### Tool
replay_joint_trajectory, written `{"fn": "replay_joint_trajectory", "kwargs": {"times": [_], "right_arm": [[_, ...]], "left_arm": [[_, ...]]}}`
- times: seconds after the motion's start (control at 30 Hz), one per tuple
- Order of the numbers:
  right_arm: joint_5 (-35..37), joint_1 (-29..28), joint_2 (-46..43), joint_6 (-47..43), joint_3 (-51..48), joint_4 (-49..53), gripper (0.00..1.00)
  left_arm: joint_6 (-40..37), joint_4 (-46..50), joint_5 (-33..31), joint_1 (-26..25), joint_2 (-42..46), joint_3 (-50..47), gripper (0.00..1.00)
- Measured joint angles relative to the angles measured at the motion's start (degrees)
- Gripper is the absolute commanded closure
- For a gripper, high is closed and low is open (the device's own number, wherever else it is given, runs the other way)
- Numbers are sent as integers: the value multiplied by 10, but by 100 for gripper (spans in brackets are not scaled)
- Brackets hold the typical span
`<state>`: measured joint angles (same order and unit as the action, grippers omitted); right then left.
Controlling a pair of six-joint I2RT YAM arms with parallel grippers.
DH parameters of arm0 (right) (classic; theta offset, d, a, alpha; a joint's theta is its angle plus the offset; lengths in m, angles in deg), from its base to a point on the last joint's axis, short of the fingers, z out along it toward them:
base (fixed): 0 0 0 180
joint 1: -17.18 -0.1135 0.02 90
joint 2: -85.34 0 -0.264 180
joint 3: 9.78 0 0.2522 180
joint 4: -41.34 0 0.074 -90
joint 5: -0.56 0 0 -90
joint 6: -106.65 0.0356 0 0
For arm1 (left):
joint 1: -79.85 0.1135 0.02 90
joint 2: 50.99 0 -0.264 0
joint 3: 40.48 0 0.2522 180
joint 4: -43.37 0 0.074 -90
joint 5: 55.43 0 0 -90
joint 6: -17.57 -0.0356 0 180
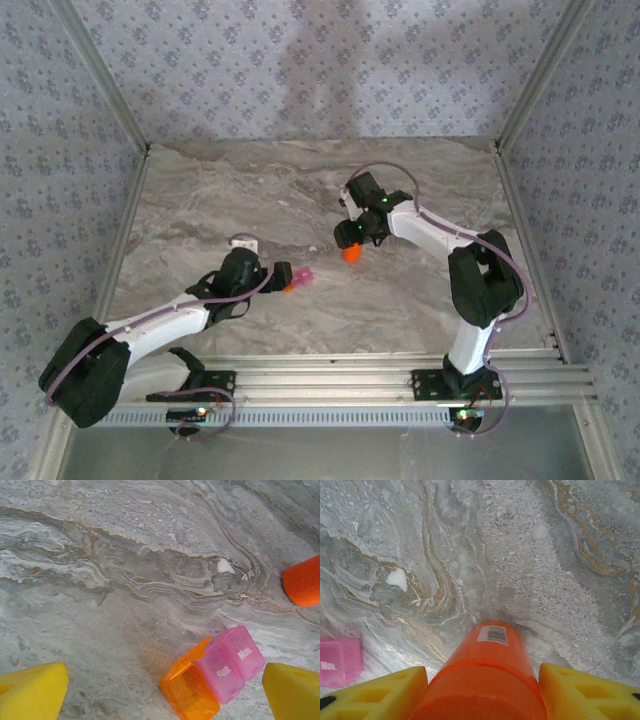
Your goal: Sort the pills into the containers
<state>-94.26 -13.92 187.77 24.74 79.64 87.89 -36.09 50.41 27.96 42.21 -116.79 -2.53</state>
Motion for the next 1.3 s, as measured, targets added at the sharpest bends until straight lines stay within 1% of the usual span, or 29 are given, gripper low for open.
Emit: {"fn": "replay_joint_trajectory", "kwargs": {"times": [0.03,0.1,0.3,0.6,0.77,1.0,1.3], "right_arm": [[-2,0,0,0,-1,-2,55],[-5,1,-3,0,-5,-9,57],[-5,7,-30,5,-32,-9,57],[-6,74,-127,37,-55,0,57],[-15,98,-156,48,-65,1,57],[-25,107,-168,51,-73,9,57],[-34,123,-183,52,-99,24,57]], "left_arm": [[2,-2,0,-2,0,0,1],[4,-7,1,-6,0,0,1],[15,-15,2,-29,-10,0,1],[43,-39,-7,-71,-30,-7,1],[56,-49,-17,-90,-59,-8,1],[58,-71,-20,-94,-113,-3,1],[56,-96,-20,-98,-194,58,1]]}}
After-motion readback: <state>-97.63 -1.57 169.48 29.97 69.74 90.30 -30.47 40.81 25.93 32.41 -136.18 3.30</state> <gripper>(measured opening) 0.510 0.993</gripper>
